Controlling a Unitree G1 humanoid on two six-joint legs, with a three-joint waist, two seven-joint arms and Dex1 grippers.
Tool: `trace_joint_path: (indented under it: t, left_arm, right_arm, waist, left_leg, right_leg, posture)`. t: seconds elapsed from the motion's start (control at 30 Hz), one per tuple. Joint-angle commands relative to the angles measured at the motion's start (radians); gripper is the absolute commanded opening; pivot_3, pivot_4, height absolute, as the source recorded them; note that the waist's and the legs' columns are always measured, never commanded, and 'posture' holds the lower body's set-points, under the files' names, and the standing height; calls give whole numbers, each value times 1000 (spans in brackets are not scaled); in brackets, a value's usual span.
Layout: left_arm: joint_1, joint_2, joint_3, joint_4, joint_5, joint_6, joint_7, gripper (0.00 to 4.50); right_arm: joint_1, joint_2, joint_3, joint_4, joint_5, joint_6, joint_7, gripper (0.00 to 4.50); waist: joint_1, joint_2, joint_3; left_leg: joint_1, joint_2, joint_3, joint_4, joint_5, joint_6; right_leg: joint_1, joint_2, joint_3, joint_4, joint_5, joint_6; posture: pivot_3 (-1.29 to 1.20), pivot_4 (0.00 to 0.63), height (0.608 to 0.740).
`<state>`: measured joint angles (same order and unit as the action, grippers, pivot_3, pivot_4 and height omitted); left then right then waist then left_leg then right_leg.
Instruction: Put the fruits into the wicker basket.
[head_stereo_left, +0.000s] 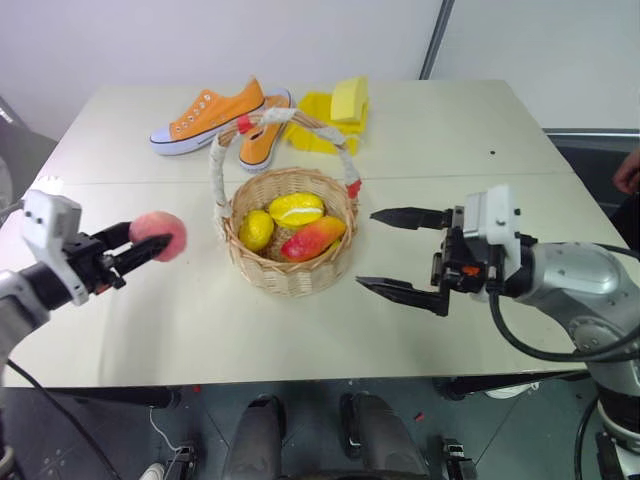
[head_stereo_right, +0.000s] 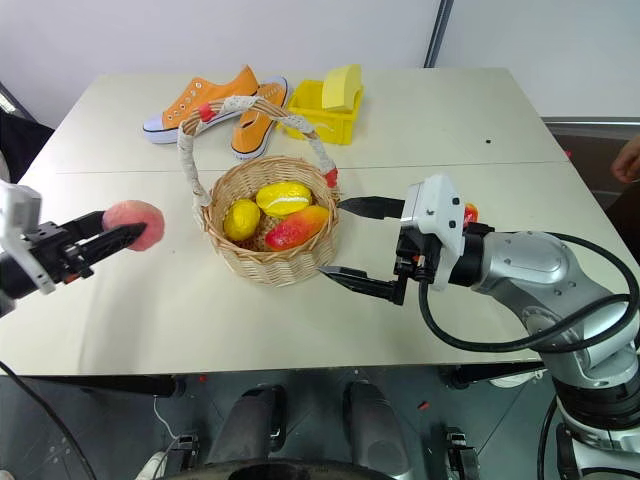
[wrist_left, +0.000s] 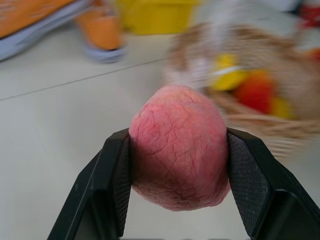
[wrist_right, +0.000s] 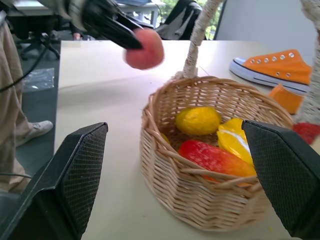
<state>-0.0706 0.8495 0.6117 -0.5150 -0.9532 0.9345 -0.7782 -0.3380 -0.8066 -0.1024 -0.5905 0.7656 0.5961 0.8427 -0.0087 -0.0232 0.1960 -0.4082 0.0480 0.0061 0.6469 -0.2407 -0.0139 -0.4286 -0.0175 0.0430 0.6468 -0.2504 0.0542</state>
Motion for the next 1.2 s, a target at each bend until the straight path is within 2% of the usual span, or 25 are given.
trace_joint_path:
  t: [0.03, 0.07, 0.13, 0.3, 0.47, 0.6, 0.77, 0.9, 1.2]
  left_arm:
    - [-210, -59, -204, -110, 0, -12, 156, 2479]
    - [-281, -95, -286, -108, 40, -14, 208, 2479]
    - [-347, -128, -372, -96, 90, -15, 256, 2479]
    - [-418, -174, -538, -35, 206, -56, 270, 2479]
    - [-435, -174, -596, 18, 290, -117, 234, 4456]
    - [-419, -155, -578, 20, 304, -156, 175, 4456]
    - [-363, -129, -532, -37, 218, -171, 58, 4456]
    - [-327, -119, -520, -78, 169, -148, 28, 4456]
    - [-296, -112, -505, -107, 144, -139, 66, 4456]
  right_arm:
    - [-26, -4, -36, 38, -23, -33, 7, 4500]
    - [-23, -1, -39, 50, -31, -34, 1, 4500]
    - [-18, 5, -42, 59, -39, -34, -7, 4500]
    - [17, 8, -69, 82, -78, -32, -51, 4500]
    - [42, 25, -93, 191, -214, -36, -201, 4500]
    - [52, 67, -121, 277, -302, -3, -346, 4500]
    - [42, 126, -132, 439, -396, 18, -487, 4500]
    - [6, 156, -110, 573, -455, -14, -516, 4500]
    - [-71, 227, -114, 760, -463, -61, -482, 4500]
  waist:
    - [7, 0, 0]
    - [8, 0, 0]
    - [6, -1, -1]
    - [-11, -1, -1]
    - [-9, -1, -1]
    - [-9, 0, -1]
    - [-9, 0, -1]
    - [-11, 0, -1]
    - [-12, 0, 0]
  left_leg:
    - [0, 0, 0, 1, 0, 0]
    - [0, -2, 1, 2, 0, 0]
    - [1, -4, 2, 2, 0, 0]
    - [1, -1, 3, 0, 0, 1]
    - [1, 0, -1, -1, -1, 2]
    - [1, 0, 1, 0, -1, 2]
    - [1, -1, 3, 1, -1, 2]
    - [1, -1, 4, 1, -1, 2]
    - [1, -1, 4, 1, -1, 2]
  right_leg:
    - [1, -1, 0, 0, 0, 0]
    - [3, 0, 0, 0, 0, 0]
    - [4, 1, 1, -1, 0, 1]
    - [1, 6, 4, 1, 2, 11]
    - [-1, 9, 3, 5, 1, 10]
    - [-1, 8, 3, 5, 0, 7]
    - [-1, 7, 5, 4, 0, 7]
    - [-1, 7, 5, 4, 0, 7]
    - [-1, 7, 6, 5, 1, 9]
  posture:
    - [0, 150, 740]
    - [0, 150, 740]
    - [0, 150, 740]
    - [0, 150, 740]
    - [0, 150, 740]
    - [0, 150, 740]
    - [0, 150, 740]
    - [0, 150, 740]
    - [0, 150, 740]
